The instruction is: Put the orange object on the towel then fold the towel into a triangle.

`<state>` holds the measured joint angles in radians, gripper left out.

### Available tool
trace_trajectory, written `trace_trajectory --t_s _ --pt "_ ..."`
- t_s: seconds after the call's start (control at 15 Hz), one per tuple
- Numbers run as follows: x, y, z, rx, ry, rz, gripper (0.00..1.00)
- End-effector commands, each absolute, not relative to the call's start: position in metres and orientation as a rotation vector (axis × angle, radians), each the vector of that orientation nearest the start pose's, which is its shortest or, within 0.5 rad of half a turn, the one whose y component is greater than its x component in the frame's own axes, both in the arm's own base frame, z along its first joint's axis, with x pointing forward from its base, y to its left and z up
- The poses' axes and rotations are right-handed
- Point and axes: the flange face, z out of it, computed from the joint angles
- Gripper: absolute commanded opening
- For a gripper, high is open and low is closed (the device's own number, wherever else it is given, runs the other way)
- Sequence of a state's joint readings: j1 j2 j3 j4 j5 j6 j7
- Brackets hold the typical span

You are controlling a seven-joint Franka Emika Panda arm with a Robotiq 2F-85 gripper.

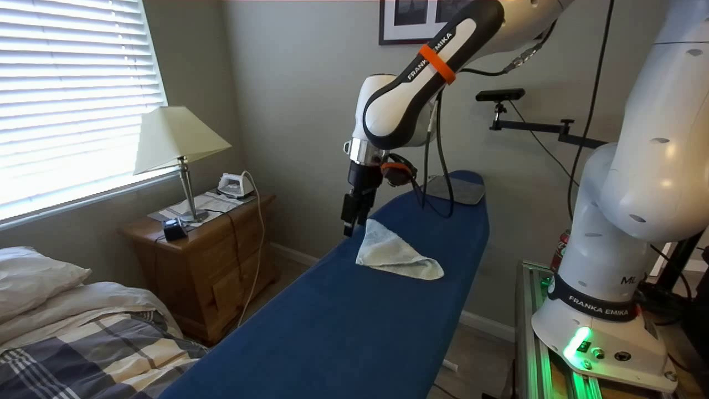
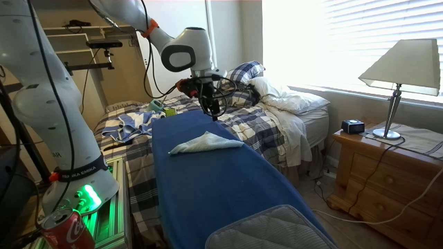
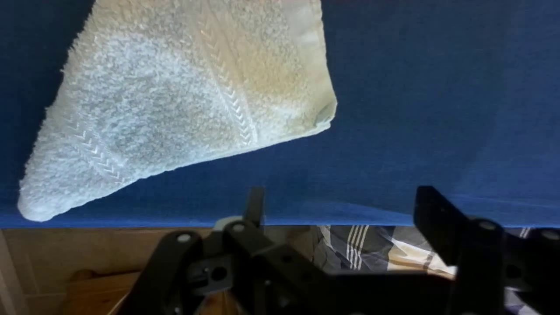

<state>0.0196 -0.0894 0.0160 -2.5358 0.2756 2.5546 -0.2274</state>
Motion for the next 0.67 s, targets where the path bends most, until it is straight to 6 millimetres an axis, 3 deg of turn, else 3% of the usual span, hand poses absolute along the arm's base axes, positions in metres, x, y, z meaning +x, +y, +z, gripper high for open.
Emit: trace_trajectory --t_s 0.0,0.6 --pt "0.434 0.006 0.347 -3.011 -0.069 -0.133 1.00" --pt "0.398 -0.030 0.399 -3.173 0.116 -0.062 1.00"
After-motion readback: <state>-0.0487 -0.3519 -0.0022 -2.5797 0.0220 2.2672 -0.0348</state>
